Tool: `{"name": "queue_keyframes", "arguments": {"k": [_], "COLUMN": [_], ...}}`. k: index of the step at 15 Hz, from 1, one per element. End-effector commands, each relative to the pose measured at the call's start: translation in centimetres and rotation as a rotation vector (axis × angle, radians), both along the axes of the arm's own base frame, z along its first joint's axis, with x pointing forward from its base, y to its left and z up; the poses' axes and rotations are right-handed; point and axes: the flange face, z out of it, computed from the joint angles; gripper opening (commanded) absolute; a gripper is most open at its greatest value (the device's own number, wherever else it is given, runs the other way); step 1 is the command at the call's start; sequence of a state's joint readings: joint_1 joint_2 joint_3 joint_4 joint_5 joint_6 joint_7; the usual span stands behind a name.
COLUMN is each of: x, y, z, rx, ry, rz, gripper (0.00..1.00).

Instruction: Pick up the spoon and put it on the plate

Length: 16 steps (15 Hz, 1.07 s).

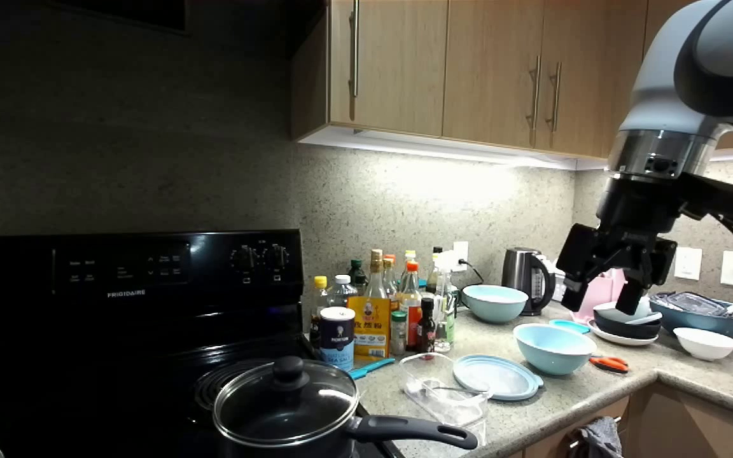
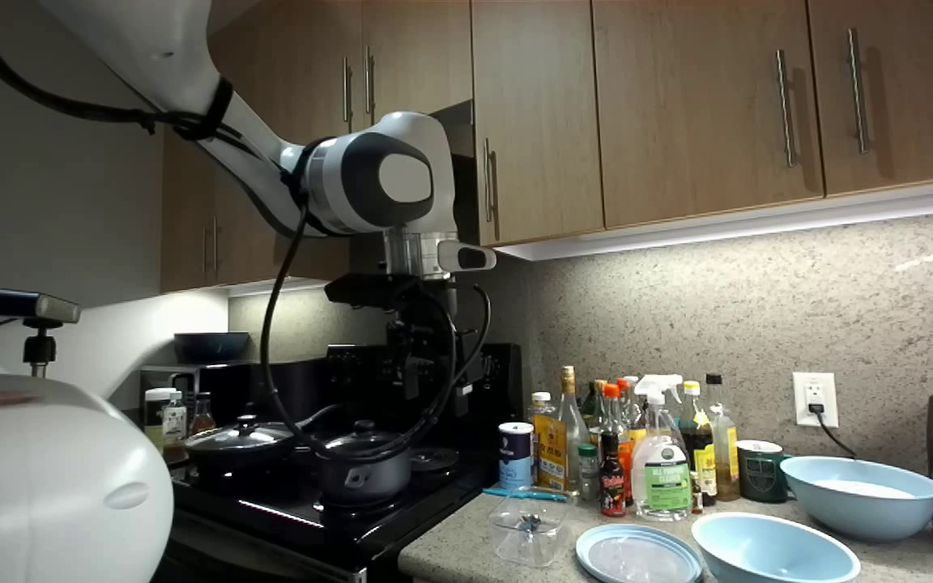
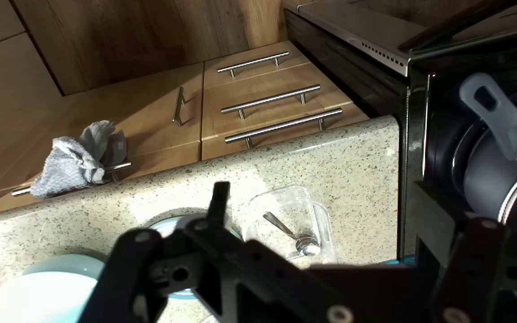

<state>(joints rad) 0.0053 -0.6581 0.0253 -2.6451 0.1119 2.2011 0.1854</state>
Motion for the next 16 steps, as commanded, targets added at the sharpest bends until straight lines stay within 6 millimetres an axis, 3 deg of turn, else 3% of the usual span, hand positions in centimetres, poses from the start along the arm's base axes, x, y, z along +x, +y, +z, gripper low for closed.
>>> {"name": "queue_keyframes", "arguments": {"k": [1, 8, 10, 11, 16], "x": [1.9, 9.8, 10.3, 9.3, 10.4], "y": [0.6, 1.5, 1.4, 1.4, 1.4], "z": [-0.2, 0.2, 0.6, 0.4, 0.4], "rx": [0.002, -0.161, -0.192, -0.158, -0.168], "ry": [-0.010, -0.118, -0.095, -0.101, -0.100], "rz": [-0.009, 0.014, -0.029, 0.009, -0.011], "gripper": [1.00, 1.00, 1.00, 1.00, 1.00]}}
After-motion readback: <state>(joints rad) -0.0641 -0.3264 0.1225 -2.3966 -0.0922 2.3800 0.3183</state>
